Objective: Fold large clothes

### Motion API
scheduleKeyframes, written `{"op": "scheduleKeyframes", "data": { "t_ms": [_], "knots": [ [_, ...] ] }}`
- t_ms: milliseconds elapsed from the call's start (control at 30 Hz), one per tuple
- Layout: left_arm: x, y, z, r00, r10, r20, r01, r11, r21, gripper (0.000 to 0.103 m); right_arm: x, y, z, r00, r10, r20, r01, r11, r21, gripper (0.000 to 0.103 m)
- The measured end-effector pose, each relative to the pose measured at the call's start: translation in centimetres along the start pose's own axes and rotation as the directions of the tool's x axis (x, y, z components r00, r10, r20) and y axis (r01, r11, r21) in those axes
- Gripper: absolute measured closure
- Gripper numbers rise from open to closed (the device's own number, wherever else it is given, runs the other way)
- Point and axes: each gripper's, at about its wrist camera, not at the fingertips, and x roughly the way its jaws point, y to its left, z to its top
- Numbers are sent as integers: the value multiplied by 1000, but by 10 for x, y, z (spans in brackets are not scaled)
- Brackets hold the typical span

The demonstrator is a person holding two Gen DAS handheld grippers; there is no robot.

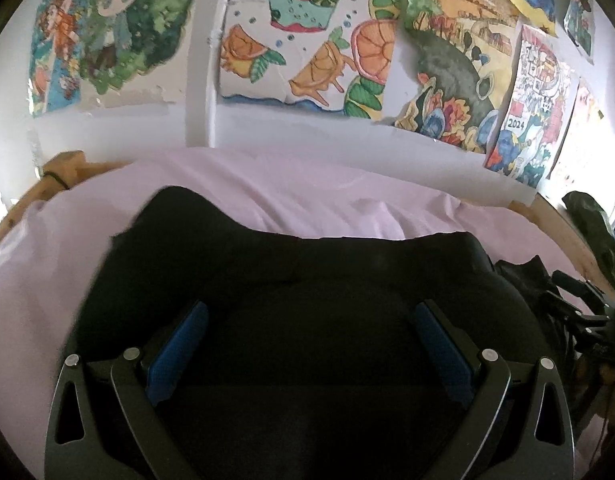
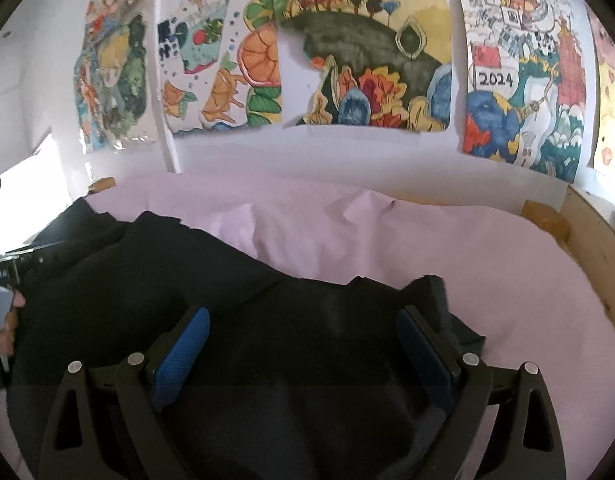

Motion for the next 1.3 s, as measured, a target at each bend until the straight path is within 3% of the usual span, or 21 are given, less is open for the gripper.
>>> {"op": "scheduleKeyframes", "data": {
  "t_ms": [200, 500, 667, 800, 1000, 1200, 1300],
  "knots": [
    [-27, -5, -1, 997, 75, -1, -75, 996, 45, 2, -16, -4, -15, 998, 37, -51, -37, 999, -4, 2],
    [-55, 5, -14, 996, 84, -6, -84, 994, 66, 2, -51, -16, -40, 995, 72, -73, -74, 997, -18, 0],
    [-66, 38, -36, 995, 95, 3, -95, 995, -4, 2, -59, -41, -55, 992, 83, -97, -78, 996, 50, 0],
    [-69, 64, -47, 999, 46, -28, -48, 997, -62, 2, -59, -57, -60, 990, 96, -107, -86, 992, 91, 0],
    [-70, 94, -53, 991, -81, -108, 76, 996, -50, 2, -38, -83, -76, 959, 219, -180, -171, 954, 246, 0],
    [-51, 124, -59, 972, -128, -198, 105, 987, -120, 2, -26, -90, -84, 933, 293, -210, -224, 928, 298, 0],
    [-43, 129, -59, 968, -147, -206, 120, 983, -137, 2, -21, -92, -87, 921, 326, -216, -247, 913, 325, 0]
  ]
}}
